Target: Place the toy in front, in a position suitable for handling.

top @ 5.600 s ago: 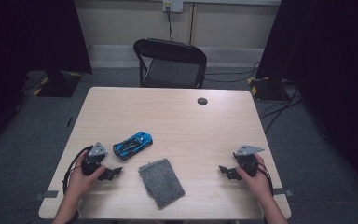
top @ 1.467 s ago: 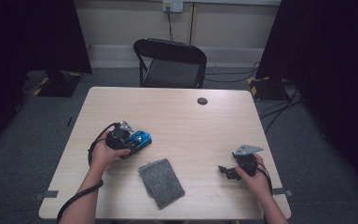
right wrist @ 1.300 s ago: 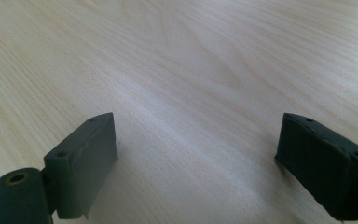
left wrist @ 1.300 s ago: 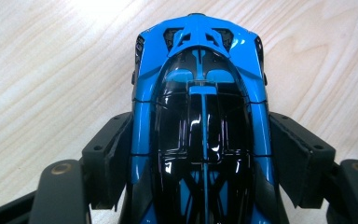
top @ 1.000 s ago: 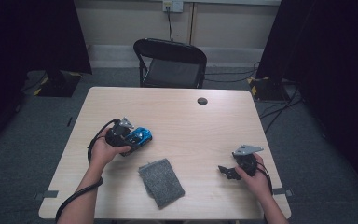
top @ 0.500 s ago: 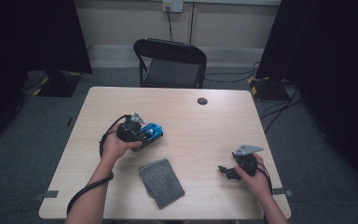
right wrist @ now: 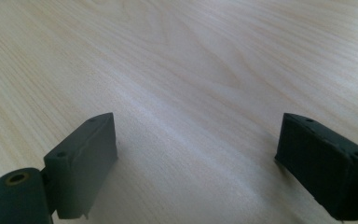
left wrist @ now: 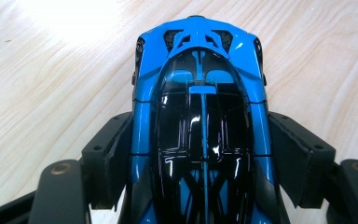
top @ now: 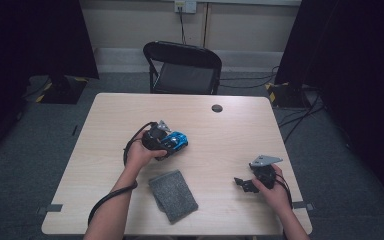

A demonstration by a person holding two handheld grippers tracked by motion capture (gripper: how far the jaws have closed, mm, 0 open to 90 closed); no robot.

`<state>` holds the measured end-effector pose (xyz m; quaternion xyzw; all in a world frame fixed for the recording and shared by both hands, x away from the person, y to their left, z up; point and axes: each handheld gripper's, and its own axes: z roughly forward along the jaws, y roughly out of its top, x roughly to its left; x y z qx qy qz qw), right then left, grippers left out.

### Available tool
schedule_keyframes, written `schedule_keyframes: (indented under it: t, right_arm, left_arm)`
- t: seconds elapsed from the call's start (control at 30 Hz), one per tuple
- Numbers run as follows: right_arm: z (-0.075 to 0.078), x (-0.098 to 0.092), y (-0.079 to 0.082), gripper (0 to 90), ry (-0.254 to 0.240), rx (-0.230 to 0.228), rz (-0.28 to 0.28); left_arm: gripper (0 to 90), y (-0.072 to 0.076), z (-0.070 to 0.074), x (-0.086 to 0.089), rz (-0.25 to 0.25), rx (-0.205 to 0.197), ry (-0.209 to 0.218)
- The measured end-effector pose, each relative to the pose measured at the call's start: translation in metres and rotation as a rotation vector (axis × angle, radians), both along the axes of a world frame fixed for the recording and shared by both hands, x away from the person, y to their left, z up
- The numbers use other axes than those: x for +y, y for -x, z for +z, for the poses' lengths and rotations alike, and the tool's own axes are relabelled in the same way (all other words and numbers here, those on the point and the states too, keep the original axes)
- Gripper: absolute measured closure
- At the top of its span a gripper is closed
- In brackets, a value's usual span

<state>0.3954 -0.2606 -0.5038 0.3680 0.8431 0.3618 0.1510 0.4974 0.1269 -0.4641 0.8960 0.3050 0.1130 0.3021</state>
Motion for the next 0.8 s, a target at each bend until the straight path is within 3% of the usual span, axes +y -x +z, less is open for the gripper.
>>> schedule_keyframes:
  t: [0.2,0.3,0.47,0.57,0.8]
  right_arm:
    - [0.000,0.000,0.000,11.6,0.000,0.000,0.000]
    - [0.000,0.000,0.000,11.6,0.000,0.000,0.000]
    - [0.000,0.000,0.000,11.6,0.000,0.000,0.000]
    - [0.000,0.000,0.000,11.6,0.000,0.000,0.000]
    - [0.000,0.000,0.000,11.6,0.000,0.000,0.000]
  left_arm:
    - [28.1,-0.005,-0.006,-0.011,-0.014,0.003,-0.004]
    - [28.1,-0.006,-0.009,-0.015,-0.019,-0.001,-0.027]
    - [28.0,-0.006,-0.014,-0.013,-0.025,0.003,-0.042]
    - [28.0,-0.005,-0.019,-0.010,-0.007,0.000,-0.005]
    - [27.5,-0.005,-0.021,-0.006,0.001,0.016,0.011]
